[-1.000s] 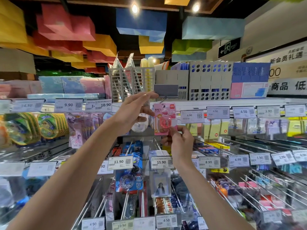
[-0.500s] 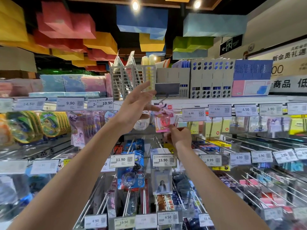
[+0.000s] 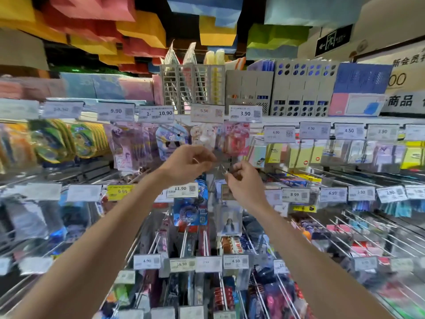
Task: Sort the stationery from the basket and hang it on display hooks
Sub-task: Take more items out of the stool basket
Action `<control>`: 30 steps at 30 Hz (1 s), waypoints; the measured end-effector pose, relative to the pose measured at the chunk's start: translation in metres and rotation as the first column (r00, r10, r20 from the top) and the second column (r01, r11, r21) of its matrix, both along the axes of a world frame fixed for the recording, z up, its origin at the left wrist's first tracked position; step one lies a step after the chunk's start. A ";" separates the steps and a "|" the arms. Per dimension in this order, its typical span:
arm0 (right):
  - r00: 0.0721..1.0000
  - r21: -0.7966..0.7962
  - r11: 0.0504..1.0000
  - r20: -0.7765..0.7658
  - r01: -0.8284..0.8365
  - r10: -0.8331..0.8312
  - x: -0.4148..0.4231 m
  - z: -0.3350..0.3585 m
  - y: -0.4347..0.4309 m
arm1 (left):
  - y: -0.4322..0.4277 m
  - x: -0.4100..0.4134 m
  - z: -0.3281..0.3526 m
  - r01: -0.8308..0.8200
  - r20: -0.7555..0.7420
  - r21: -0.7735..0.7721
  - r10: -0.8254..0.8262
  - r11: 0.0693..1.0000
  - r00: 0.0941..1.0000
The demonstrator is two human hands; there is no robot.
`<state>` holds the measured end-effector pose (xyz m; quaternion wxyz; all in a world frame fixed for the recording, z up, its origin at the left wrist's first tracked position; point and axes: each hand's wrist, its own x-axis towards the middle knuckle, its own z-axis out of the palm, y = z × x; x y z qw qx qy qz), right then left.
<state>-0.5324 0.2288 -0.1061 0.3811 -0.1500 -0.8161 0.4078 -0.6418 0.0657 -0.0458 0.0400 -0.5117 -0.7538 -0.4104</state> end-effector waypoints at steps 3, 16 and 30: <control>0.996 0.115 0.990 0.041 -0.081 0.077 -0.001 -0.006 -0.017 | -0.026 -0.008 -0.018 -0.069 -0.022 -0.039 0.068 0.997 0.997; 0.721 0.290 0.663 0.194 -0.690 0.666 -0.030 -0.025 -0.116 | -0.161 0.050 -0.065 -0.491 -0.009 -0.238 0.504 0.838 0.864; -0.138 0.054 -0.178 0.434 -0.983 0.890 0.123 -0.141 -0.353 | -0.354 0.400 -0.191 -0.878 0.134 -0.478 0.989 0.012 -0.060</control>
